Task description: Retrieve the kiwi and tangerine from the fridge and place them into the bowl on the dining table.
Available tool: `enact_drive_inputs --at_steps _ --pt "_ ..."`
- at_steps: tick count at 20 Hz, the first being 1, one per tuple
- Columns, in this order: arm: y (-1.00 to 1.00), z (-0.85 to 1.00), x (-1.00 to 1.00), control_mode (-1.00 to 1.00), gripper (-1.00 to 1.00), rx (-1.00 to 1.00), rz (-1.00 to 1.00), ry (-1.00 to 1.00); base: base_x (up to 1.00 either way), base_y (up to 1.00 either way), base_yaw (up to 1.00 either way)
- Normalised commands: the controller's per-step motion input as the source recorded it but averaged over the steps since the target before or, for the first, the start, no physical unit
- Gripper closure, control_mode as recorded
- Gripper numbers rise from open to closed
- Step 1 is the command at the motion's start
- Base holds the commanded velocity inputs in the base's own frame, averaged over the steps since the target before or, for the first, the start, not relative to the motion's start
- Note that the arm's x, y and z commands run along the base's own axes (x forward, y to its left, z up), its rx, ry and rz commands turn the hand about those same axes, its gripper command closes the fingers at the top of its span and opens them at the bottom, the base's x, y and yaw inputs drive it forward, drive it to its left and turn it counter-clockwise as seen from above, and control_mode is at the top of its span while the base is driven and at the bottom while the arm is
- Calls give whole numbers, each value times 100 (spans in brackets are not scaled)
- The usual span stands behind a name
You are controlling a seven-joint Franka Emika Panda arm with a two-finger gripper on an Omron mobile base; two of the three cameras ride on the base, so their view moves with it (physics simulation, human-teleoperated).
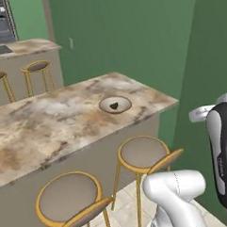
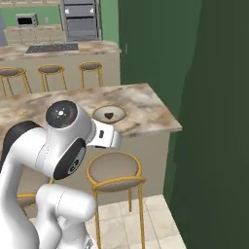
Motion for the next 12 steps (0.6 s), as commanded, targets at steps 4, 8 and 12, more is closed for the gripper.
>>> enact_drive_inputs --at_steps 4,8,12 --pt "0 0 0 100 100 0 0 0 91 -67 55" --pt "0 0 0 100 100 0 0 0 81 -72 55" --pt "0 0 0 100 100 0 0 0 79 -71 54"
